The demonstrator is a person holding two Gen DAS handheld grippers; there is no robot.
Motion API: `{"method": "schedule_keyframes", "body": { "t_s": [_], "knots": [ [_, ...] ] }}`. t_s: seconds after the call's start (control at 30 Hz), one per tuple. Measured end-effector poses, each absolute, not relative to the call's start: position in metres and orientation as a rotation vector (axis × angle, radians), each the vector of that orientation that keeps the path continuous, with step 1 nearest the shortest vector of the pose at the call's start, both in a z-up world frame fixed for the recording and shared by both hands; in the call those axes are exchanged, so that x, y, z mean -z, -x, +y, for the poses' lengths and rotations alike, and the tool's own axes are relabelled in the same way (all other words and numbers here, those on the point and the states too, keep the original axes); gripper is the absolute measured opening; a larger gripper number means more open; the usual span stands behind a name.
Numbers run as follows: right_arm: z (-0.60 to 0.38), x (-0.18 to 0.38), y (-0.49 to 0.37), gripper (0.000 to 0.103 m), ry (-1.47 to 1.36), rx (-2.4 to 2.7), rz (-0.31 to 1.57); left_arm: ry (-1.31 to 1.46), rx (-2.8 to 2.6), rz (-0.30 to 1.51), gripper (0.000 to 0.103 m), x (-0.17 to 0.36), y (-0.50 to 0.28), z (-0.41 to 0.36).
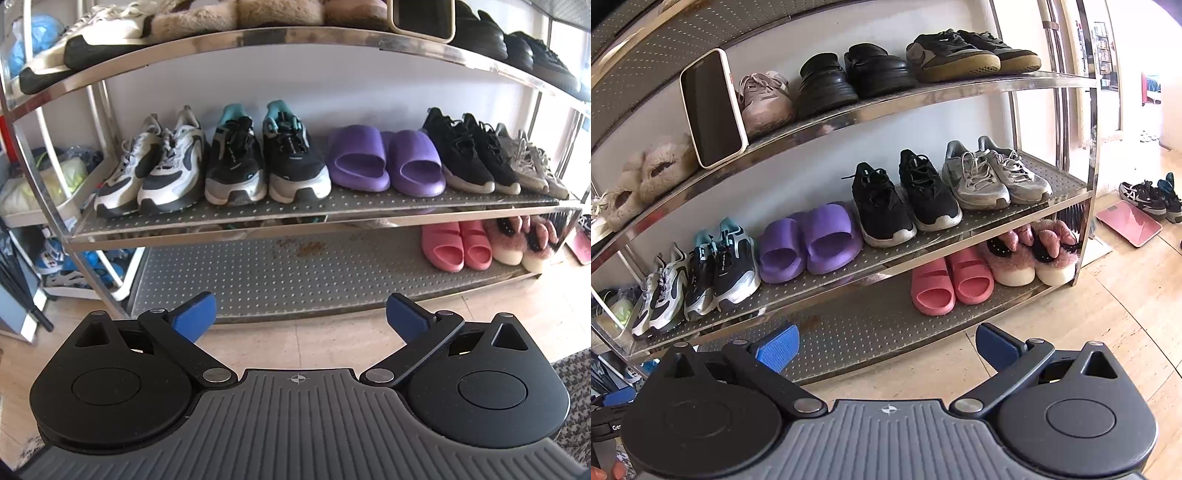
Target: Organize scattered shoes
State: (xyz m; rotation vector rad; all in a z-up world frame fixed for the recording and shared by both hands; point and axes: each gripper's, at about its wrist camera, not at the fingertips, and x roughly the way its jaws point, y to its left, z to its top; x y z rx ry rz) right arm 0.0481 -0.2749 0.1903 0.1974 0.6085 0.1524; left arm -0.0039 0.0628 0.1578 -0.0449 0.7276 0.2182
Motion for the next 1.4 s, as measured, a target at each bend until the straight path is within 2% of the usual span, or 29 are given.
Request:
{"method": "schedule_keyframes", "body": {
  "t_s": [1.4],
  "knots": [
    [-0.279, -0.1897, -0.0537, 0.102, -0.198, -0.163, 0.612, 0.042, -0.202, 0.737, 0.102, -0.1574, -0.001, 0.0534]
  ]
}}
